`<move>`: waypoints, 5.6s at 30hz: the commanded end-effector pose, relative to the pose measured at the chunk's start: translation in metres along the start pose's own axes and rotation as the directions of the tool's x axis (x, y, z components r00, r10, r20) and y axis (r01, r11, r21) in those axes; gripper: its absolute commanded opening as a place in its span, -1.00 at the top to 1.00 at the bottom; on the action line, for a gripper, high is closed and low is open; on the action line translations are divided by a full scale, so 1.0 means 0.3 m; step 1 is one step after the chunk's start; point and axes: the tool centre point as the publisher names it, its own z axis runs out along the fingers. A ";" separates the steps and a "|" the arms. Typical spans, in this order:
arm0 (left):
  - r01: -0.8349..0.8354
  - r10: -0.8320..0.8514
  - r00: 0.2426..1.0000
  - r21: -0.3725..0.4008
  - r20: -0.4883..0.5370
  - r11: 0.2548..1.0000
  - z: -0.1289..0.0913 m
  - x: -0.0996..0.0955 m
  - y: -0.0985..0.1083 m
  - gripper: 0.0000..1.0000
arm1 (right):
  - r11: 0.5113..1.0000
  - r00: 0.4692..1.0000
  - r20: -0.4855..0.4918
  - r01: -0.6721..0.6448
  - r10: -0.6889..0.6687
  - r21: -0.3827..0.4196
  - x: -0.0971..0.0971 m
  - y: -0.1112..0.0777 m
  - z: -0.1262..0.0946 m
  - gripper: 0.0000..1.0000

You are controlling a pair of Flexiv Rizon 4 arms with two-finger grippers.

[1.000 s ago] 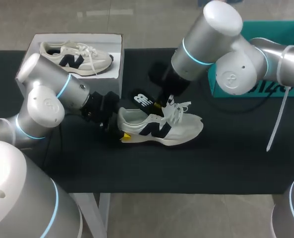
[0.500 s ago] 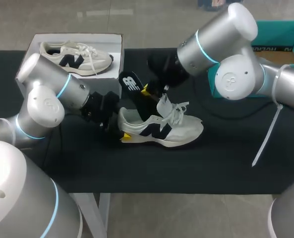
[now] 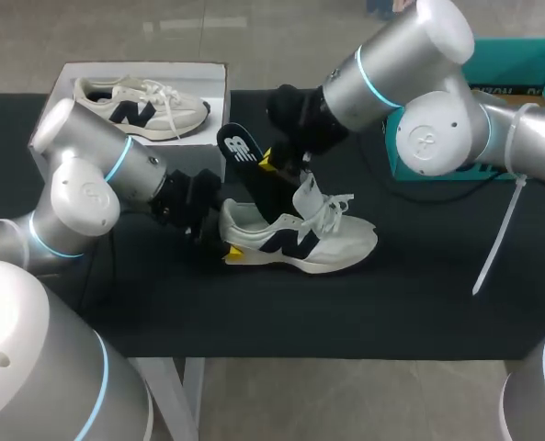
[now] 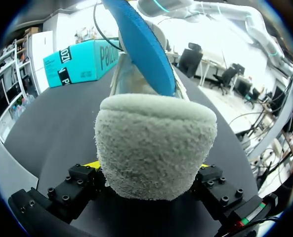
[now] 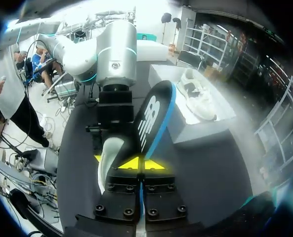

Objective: Take the shoe out of the shoebox, open the shoe tongue, remove and reinsert the insole, then place the shoe into the shoebox

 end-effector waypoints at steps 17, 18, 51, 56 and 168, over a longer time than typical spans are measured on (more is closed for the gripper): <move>0.000 0.000 1.000 0.000 0.000 1.000 0.006 -0.002 0.006 1.00 | 0.989 0.982 0.163 -0.077 0.098 -0.130 -0.072 0.166 -0.290 1.00; 0.000 0.000 1.000 0.000 0.000 1.000 0.006 -0.002 0.006 1.00 | 0.983 0.982 0.149 -0.097 0.120 -0.153 -0.065 0.181 -0.315 1.00; 0.000 0.000 1.000 0.000 0.000 1.000 0.006 -0.002 0.006 1.00 | 0.922 0.958 0.069 -0.248 0.280 -0.297 0.221 0.329 -0.716 1.00; 0.000 0.000 1.000 0.000 0.000 1.000 0.006 -0.002 0.006 1.00 | 0.891 0.938 0.026 -0.318 0.345 -0.325 0.284 0.312 -0.753 1.00; -0.014 0.122 0.983 -0.610 0.135 0.792 -0.170 0.047 -0.205 -1.00 | 0.691 0.807 -0.149 -0.571 0.571 -0.443 0.696 0.223 -0.970 1.00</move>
